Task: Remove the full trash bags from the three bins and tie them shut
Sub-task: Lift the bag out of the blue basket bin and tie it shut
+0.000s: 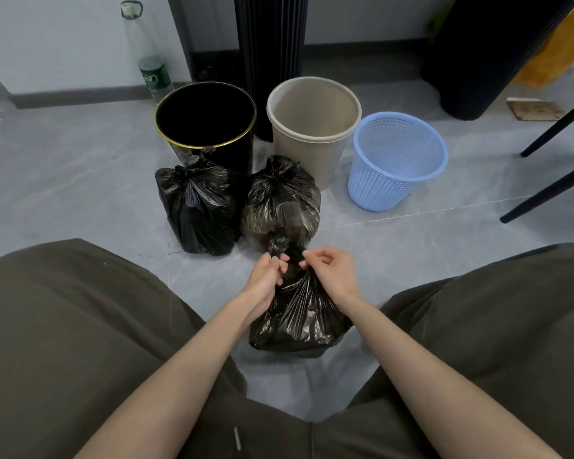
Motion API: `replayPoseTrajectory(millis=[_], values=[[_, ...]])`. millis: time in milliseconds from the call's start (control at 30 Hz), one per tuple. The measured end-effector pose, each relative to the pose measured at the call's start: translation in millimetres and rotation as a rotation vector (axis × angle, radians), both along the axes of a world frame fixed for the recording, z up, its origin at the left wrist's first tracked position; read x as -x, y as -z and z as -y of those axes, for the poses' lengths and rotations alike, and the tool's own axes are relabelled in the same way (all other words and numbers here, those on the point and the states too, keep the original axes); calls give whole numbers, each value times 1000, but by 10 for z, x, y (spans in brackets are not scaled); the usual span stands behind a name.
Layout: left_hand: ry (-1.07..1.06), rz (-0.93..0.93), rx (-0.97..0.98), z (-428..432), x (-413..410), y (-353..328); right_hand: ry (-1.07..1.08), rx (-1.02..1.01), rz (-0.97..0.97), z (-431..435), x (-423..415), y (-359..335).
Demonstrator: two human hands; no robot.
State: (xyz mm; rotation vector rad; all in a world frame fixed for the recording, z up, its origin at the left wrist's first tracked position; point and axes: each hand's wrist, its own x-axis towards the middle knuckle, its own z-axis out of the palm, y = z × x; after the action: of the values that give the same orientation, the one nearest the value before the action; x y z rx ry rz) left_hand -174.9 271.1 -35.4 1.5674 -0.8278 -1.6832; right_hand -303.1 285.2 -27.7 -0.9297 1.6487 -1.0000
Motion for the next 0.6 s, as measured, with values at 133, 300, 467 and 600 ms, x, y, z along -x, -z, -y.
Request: replayPoseTrajectory(millis=[133, 300, 467, 600], values=[[-25, -77, 6, -54, 13, -35, -141, 63, -92, -20, -33, 9], [-64, -257, -75, -35, -9, -135, -170, -35, -128, -14, 13, 81], [-96, -387, -184, -12, -58, -225, -295, -98, -119, -45, -43, 118], [-55, -366, -188, -14, -48, -208, -370, -156, -70, -60, -56, 110]])
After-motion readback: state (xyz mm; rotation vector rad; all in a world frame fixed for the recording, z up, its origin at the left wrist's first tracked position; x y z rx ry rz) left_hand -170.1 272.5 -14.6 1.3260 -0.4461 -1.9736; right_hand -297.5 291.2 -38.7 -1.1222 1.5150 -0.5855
